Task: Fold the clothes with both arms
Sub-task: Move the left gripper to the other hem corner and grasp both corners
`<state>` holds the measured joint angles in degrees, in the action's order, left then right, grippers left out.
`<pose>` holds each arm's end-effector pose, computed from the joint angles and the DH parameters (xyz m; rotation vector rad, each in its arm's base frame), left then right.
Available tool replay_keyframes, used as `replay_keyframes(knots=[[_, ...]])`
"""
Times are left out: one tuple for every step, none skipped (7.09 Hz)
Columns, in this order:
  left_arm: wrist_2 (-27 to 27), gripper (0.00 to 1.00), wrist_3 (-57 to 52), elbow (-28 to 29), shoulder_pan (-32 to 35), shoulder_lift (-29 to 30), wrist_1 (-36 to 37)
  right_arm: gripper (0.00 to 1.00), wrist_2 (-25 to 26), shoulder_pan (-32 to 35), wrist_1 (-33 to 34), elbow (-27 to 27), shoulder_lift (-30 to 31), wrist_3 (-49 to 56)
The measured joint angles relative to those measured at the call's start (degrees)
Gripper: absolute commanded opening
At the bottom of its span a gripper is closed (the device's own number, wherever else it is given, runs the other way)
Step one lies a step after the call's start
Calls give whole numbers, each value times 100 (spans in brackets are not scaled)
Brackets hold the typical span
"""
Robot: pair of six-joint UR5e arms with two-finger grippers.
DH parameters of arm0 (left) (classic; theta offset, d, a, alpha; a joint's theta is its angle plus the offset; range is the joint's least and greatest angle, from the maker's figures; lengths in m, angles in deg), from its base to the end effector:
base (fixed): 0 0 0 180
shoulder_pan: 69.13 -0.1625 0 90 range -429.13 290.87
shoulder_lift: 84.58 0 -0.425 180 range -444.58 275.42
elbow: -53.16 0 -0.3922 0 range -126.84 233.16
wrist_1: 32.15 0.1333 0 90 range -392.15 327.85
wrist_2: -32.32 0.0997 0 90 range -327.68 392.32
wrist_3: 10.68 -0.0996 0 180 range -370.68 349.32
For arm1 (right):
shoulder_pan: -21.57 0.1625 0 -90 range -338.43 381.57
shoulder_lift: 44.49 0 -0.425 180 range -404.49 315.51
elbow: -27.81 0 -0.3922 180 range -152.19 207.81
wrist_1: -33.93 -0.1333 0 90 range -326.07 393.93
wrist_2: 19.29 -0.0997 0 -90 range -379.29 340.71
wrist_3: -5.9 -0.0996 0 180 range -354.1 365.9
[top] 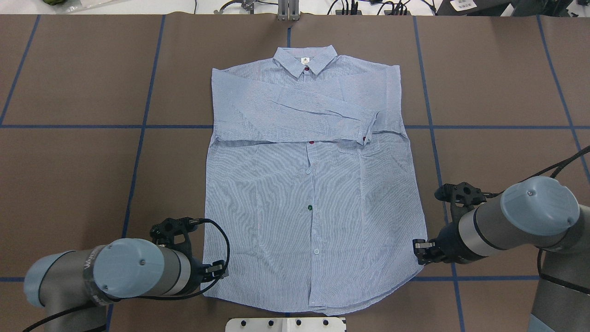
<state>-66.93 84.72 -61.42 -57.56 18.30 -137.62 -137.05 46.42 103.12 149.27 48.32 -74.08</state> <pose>0.5100 -0.2241 0.3180 -0.1001 0.9299 -0.1998 -0.3765 -0.2701 0.3805 -0.1792 -0.9411 0.0297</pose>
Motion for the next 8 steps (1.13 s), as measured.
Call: replay_keyframes(knots=[[1, 71, -40, -14, 15, -248, -431, 0, -1, 8, 4, 3, 1, 0], [2, 70, -56, -6, 9, -372, -656, 0, -1, 14, 7, 2, 5, 0], [-1, 68, -62, 18, -13, -405, -739, 0, -1, 20, 12, 2, 8, 0], [-12, 68, -64, 42, -31, -395, -764, 0, -1, 28, 14, 1, 8, 0], [-19, 67, -65, 59, -40, -374, -771, 0, -1, 36, 18, 0, 11, 0], [-22, 67, -65, 85, -45, -323, -751, 0, -1, 41, 24, 0, 15, 0], [-22, 65, -65, 128, -49, -231, -690, 0, -1, 48, 29, 0, 16, 0], [-18, 62, -65, 173, -50, -145, -640, 0, -1, 57, 34, 0, 17, 0]])
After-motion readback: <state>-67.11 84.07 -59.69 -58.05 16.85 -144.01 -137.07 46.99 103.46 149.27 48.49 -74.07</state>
